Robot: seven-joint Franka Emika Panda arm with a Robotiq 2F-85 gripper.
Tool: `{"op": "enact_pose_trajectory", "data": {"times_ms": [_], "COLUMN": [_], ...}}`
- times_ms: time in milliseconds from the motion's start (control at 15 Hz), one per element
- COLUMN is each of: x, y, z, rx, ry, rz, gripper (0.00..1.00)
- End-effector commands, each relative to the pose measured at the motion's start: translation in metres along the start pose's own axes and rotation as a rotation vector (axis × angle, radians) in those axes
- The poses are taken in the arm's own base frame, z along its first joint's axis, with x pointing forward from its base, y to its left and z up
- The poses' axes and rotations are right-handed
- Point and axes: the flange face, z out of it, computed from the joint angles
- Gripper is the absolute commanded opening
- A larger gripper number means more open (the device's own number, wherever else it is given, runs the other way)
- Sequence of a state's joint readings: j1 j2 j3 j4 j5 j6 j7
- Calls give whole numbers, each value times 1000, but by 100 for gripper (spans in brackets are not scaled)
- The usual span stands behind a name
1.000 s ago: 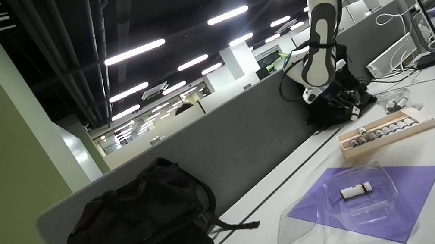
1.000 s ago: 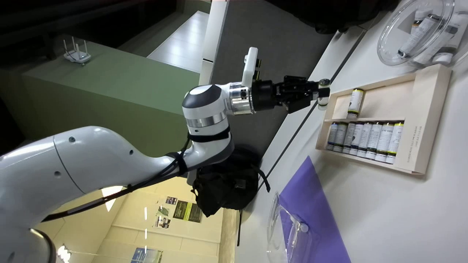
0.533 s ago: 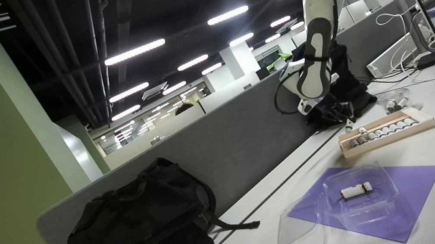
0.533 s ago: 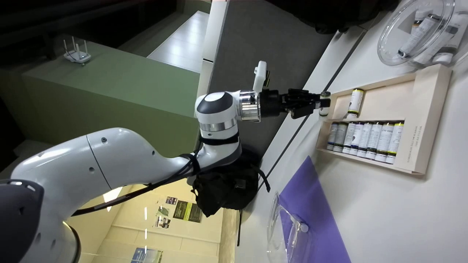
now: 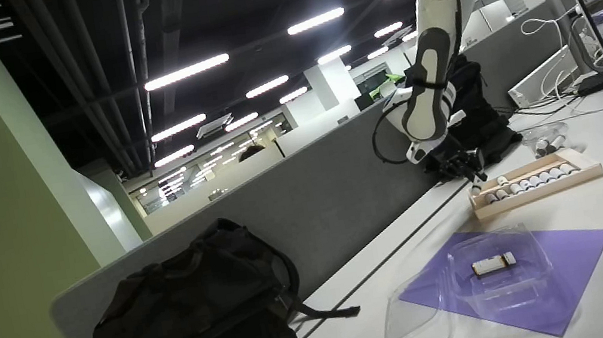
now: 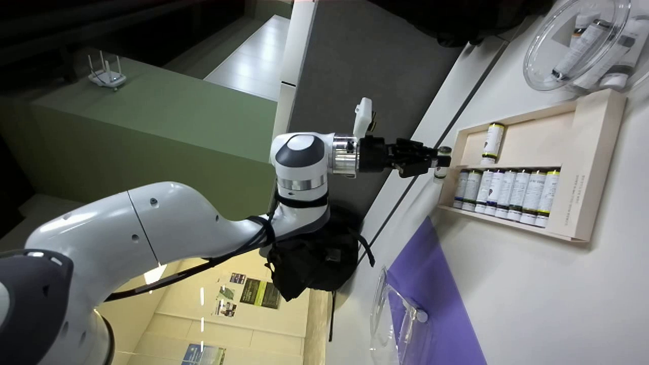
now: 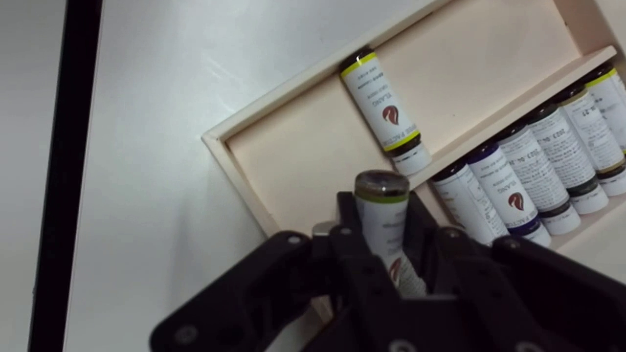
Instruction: Pick the bottle on the table and put it in the lower compartment of the tray
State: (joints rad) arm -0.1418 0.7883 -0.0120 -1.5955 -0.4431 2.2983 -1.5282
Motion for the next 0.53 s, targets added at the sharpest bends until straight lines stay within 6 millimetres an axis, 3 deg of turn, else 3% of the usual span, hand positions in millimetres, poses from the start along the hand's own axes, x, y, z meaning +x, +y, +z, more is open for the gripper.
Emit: {"op": "enact_pose_trajectory", "data": {"times_ms": [0,467], "x": [0,12], "y": [8,14], "z": [3,15], "rx": [18,64], "ry": [24,62], "rz": [-21,-106], "gripper": [7,7]}}
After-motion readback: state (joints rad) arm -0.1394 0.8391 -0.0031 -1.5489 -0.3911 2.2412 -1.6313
